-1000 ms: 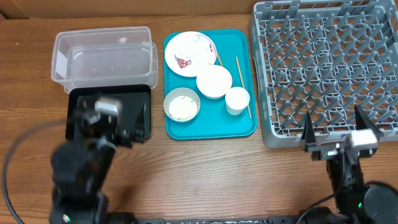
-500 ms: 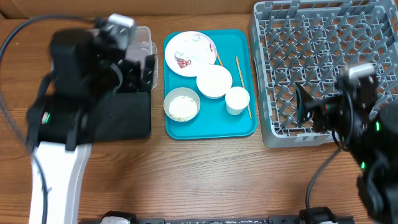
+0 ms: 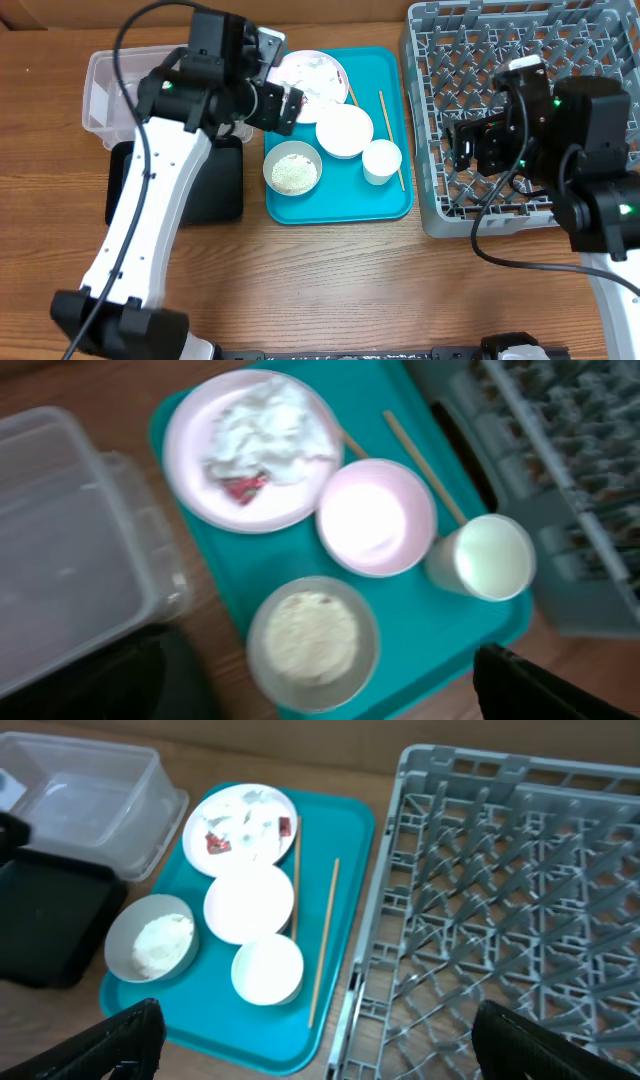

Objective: Sort waste into correct bins and load items into the dishwasher
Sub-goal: 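Move the left gripper over the white plate's crumpled tissue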

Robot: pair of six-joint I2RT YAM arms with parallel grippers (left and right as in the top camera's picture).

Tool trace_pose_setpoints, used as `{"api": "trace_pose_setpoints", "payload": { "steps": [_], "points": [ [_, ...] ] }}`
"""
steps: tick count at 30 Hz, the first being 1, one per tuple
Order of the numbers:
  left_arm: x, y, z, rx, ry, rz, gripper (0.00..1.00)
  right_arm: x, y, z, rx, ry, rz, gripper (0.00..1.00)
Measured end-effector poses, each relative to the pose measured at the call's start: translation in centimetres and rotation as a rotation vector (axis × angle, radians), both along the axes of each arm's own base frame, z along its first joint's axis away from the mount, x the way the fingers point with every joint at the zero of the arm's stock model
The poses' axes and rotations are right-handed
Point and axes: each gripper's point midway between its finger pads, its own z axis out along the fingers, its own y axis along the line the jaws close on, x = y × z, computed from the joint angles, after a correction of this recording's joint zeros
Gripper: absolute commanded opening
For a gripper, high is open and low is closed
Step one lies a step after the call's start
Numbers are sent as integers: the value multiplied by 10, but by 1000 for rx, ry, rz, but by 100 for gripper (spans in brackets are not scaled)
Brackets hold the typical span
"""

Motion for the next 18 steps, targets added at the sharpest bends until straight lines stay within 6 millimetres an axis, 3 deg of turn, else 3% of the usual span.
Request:
{"api": "trace_pose_setpoints", "payload": {
  "steps": [5, 8, 11, 15, 18],
  "points": [
    [24, -21, 5, -77, -70, -35, 100, -1, 3, 0, 13, 3, 14, 100],
    [43, -32, -8, -59, -87, -8, 100, -1, 4, 0, 15, 3, 17, 100],
    [59, -45, -43, -10, -50, 37, 100, -2, 5, 1, 18, 4, 22, 100],
    [71, -60, -110, 90, 37, 101, 100, -2, 5, 0, 19, 5, 22, 100],
    [77, -68, -148, 146, 66, 126, 100, -2, 5, 0, 19, 5, 23, 100]
  ]
}}
